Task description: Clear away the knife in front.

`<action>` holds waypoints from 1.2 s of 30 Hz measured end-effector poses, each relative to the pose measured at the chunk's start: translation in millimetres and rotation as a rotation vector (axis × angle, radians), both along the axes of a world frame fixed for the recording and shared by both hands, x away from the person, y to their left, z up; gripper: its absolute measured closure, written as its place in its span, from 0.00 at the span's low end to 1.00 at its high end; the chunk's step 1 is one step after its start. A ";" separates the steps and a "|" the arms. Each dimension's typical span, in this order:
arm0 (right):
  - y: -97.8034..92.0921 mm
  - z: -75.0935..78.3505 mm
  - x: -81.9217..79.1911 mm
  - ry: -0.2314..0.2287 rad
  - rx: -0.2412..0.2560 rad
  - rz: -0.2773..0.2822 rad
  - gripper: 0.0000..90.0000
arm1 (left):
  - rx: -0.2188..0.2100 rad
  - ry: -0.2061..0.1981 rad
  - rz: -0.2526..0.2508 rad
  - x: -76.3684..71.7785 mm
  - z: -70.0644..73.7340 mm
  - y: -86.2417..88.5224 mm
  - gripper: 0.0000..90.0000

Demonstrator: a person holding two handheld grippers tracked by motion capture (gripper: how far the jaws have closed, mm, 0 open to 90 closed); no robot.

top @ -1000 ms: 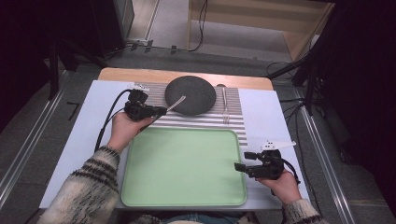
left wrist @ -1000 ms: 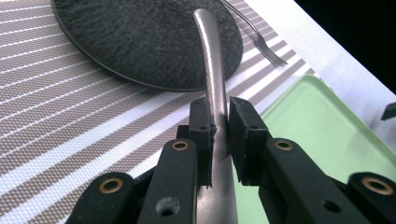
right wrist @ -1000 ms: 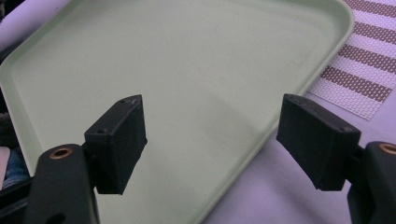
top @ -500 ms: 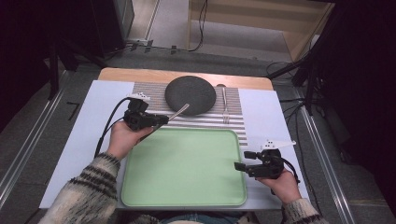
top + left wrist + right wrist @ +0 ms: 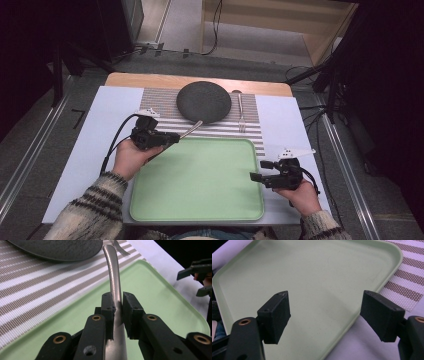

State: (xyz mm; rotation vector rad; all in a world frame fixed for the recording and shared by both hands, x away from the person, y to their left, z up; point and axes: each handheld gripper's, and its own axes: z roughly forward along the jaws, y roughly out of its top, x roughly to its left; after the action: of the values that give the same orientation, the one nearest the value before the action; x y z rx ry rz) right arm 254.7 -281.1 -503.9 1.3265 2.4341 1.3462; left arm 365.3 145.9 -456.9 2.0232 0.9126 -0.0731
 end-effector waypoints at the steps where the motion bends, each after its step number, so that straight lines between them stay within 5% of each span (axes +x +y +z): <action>1: 0.3 0.0 0.4 0.001 0.000 0.002 0.25 | 0.009 0.001 -0.001 -2.6 -0.3 -0.3 0.90; 17: 3.6 0.4 4.9 0.003 0.005 0.020 0.25 | 0.037 0.026 -0.011 -23.0 -9.3 2.1 0.90; 36: 4.4 0.4 5.9 0.002 0.008 0.023 0.25 | 0.107 0.087 0.056 -25.9 -27.1 12.4 0.90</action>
State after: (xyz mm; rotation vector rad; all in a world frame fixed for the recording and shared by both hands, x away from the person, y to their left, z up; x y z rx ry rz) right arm 260.6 -276.7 -503.5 1.3063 2.4551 1.3624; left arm 339.5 158.4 -484.0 2.1053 1.0473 -0.0832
